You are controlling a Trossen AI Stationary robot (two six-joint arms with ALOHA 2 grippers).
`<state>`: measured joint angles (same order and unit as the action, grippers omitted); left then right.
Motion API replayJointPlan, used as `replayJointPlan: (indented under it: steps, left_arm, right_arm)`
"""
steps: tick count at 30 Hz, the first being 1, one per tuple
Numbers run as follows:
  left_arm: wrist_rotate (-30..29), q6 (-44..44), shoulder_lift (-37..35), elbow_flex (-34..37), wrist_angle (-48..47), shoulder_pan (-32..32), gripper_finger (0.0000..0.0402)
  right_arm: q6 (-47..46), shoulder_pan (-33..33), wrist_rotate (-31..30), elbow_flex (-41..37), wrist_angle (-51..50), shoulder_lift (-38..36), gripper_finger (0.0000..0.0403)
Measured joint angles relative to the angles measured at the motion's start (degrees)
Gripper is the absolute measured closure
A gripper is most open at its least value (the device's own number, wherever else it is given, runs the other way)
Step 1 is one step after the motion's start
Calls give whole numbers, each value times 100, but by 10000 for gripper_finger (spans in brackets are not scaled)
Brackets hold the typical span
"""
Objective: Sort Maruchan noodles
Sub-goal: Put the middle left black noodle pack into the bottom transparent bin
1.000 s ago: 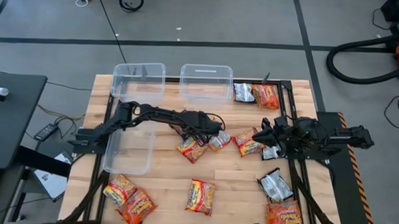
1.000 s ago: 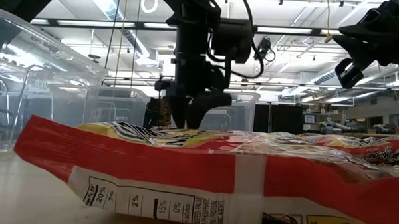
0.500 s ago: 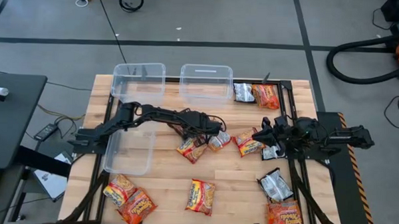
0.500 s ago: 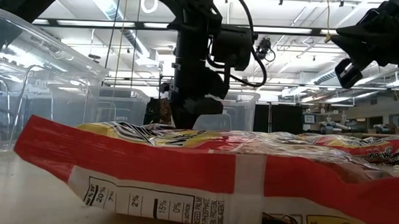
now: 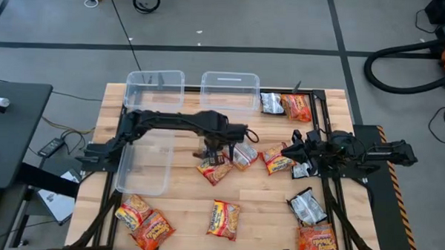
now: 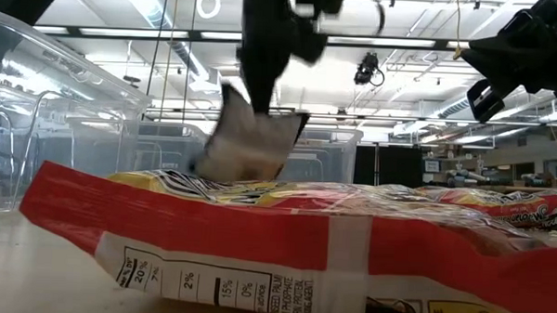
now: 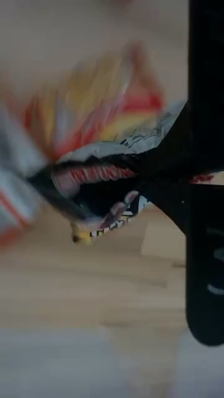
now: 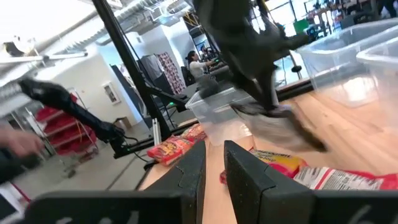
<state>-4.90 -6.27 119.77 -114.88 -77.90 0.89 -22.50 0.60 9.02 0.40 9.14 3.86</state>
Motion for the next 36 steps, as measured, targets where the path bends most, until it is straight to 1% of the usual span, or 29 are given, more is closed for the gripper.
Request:
replayJointPlan:
  steps: [2,4,5,8,10,13,17,21,24,28,32,36]
  left_arm:
    - [514,318,-216,-345,-190,-57,391]
    - [879,403,-457,-647,-531,-122,391]
    - [1031,433,-559,-758,-719,-156,391]
    - [1217,421,-948,-887,-1231,-299,391]
    - [1380,260,-1321,-793,-1194,-415,392]
    - [1815,40,-1810,-639,-1207,-605,392]
    - [1887,-348,-2394,-208,-1200,-942,392]
    - [1866,-754,-3123,592,-1205,-1247,392]
    - [1867,-1131,-3673,1381,-1217,-1391,392]
    - [1930,-1360,-4329,2487,-1218,-1466,392]
    - [2134,-1247,-4701,3544,-1214,-1468,392]
    - [2233,-700,-4812,4407,-1136,-1460,392]
  right_arm:
    - [256,0,-2,0,-28,0,338]
    - [489,0,-28,0,-26,0,338]
    - [561,0,-42,0,-28,0,338]
    - [655,2,-44,0,-29,0,338]
    - [662,0,-72,0,-32,0,338]
    - [664,0,-276,0,-114,0,338]
    - [663,2,-694,0,-401,-1,338]
    - [662,0,-798,0,-560,0,338]
    - [596,2,-798,0,-625,0,338]
    - [493,0,-798,0,-639,0,338]
    - [446,0,-798,0,-639,0,338]
    - [315,0,-798,0,-640,0,338]
